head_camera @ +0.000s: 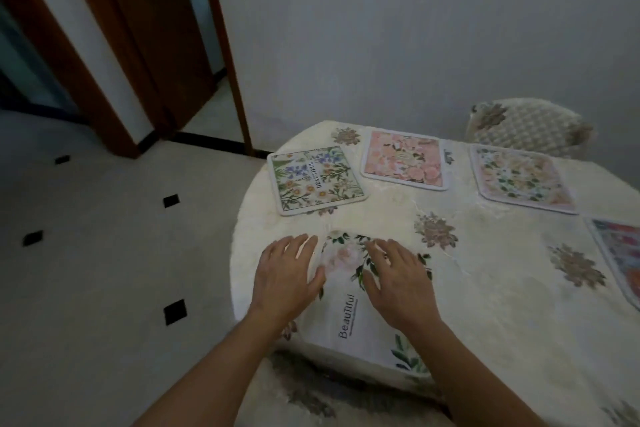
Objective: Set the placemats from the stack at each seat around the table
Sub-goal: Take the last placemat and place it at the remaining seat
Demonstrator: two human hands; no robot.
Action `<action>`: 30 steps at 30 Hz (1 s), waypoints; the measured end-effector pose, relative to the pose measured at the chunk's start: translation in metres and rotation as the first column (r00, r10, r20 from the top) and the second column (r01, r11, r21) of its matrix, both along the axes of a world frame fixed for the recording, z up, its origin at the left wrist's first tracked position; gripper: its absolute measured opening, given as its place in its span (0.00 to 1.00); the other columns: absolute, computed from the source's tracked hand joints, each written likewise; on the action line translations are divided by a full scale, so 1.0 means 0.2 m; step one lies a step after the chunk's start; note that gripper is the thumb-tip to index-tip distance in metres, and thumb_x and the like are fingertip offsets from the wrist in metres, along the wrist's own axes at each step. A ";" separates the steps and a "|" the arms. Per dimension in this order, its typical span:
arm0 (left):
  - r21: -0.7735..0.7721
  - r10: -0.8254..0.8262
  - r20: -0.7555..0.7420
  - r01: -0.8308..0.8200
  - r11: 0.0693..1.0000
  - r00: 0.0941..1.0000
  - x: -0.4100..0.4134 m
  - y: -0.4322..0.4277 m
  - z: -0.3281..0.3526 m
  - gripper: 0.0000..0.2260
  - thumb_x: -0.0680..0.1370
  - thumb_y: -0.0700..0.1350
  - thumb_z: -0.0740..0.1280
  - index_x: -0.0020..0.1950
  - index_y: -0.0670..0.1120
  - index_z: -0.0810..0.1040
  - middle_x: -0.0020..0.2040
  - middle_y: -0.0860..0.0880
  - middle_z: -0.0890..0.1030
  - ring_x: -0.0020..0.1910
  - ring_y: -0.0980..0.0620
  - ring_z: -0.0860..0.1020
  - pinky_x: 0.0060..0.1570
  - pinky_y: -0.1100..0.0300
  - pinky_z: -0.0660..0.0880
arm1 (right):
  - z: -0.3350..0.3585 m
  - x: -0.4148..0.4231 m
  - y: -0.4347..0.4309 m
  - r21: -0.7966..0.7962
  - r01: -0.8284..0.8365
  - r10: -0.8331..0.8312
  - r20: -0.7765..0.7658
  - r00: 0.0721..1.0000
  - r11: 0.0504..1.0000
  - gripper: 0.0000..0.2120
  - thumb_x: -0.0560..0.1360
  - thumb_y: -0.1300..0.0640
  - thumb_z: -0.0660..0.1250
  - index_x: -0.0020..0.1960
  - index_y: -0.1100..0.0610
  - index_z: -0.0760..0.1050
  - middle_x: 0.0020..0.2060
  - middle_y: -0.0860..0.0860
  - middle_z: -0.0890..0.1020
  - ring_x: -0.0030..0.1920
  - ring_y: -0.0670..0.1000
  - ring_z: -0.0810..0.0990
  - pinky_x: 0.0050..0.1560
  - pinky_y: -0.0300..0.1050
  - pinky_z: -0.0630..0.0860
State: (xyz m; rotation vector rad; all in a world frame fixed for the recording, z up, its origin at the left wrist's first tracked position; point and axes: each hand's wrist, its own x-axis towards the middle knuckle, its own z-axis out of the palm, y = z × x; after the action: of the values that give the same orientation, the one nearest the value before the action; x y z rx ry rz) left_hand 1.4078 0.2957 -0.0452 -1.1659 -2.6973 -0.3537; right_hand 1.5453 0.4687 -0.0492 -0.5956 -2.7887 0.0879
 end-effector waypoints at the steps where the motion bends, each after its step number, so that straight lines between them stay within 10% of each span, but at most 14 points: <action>1: -0.004 0.039 0.007 -0.039 0.999 0.999 0.00 -0.06 -0.01 0.25 0.75 0.59 0.58 0.67 0.49 0.77 0.63 0.48 0.81 0.61 0.46 0.78 0.62 0.48 0.74 | -0.01 -0.04 -0.04 -0.006 -0.042 0.042 0.004 0.999 0.999 0.24 0.78 0.47 0.58 0.70 0.56 0.74 0.64 0.57 0.80 0.65 0.59 0.77 0.64 0.56 0.74; 17: -0.075 0.555 -0.066 -0.559 0.826 0.829 0.01 -1.29 0.07 0.25 0.75 0.59 0.59 0.68 0.49 0.75 0.65 0.48 0.79 0.61 0.45 0.77 0.60 0.50 0.74 | 0.03 -0.64 -0.95 -0.055 -0.583 0.575 -0.108 0.811 0.811 0.22 0.76 0.49 0.64 0.67 0.56 0.75 0.61 0.56 0.80 0.61 0.57 0.78 0.60 0.52 0.74; 30: -0.109 0.521 -0.042 -0.522 0.846 0.853 -0.69 -1.83 -0.06 0.26 0.76 0.60 0.58 0.70 0.49 0.74 0.67 0.48 0.77 0.64 0.45 0.75 0.65 0.47 0.71 | -0.07 -1.31 -1.51 -0.032 -0.556 0.557 0.023 0.830 0.830 0.24 0.77 0.46 0.57 0.69 0.55 0.74 0.62 0.55 0.80 0.62 0.57 0.78 0.60 0.54 0.74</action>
State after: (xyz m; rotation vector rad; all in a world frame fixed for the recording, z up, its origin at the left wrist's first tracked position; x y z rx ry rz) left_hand 1.2706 -0.0709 -0.0565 -0.4036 -2.9080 -0.1031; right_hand 1.2833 0.1662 -0.0631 0.2397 -2.8998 0.2332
